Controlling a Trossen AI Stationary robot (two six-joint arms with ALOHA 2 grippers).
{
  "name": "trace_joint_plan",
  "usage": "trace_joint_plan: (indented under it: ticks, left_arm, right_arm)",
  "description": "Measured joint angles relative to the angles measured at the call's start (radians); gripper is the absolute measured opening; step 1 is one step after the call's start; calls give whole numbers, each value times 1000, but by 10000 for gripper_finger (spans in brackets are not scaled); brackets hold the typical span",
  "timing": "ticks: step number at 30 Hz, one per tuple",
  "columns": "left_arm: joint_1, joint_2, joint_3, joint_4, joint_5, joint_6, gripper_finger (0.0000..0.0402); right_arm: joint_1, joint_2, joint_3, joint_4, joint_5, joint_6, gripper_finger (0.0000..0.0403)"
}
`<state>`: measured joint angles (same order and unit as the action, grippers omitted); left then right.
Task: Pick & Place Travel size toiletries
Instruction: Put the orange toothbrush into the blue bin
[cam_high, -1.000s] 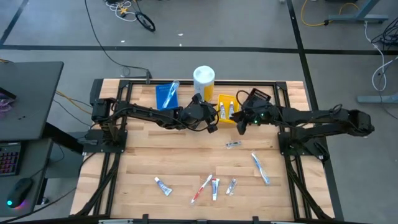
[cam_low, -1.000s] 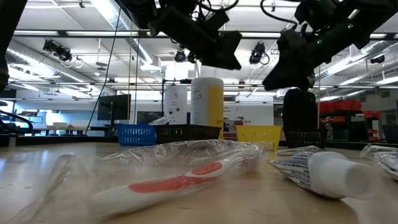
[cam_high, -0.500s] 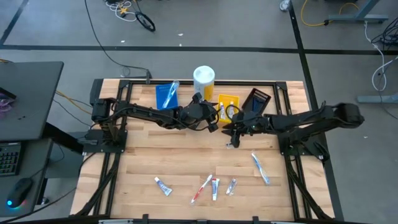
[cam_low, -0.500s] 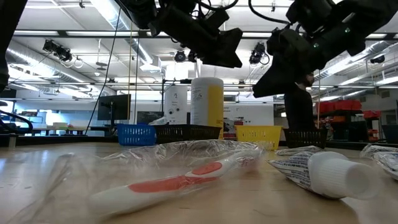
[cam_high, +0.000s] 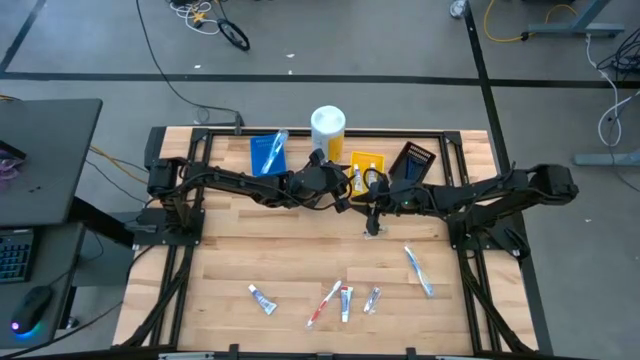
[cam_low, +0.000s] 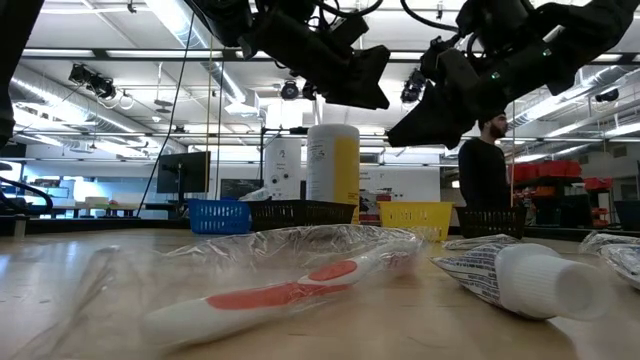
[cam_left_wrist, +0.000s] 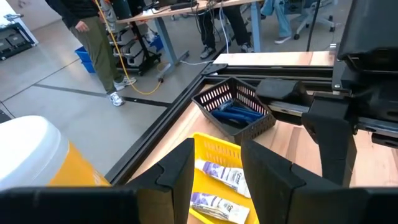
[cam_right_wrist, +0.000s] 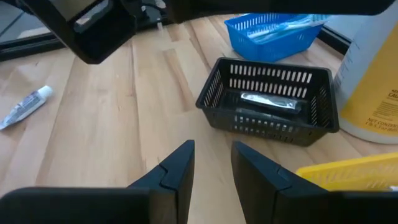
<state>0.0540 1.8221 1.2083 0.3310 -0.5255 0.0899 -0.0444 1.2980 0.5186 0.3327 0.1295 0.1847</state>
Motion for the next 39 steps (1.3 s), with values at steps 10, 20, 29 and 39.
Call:
trace_joint_plan:
  ticks: [10, 20, 29, 39]
  left_arm:
    - [0, 0, 0, 0, 0, 0, 139]
    - [0, 0, 0, 0, 0, 0, 139]
    - [0, 0, 0, 0, 0, 0, 139]
    - [0, 0, 0, 0, 0, 0, 139]
  right_arm:
    - [0, 0, 0, 1, 0, 0, 115]
    - [0, 0, 0, 1, -3, 20, 115]
    - [0, 0, 0, 1, -3, 20, 115]
    - [0, 0, 0, 1, -6, 37, 115]
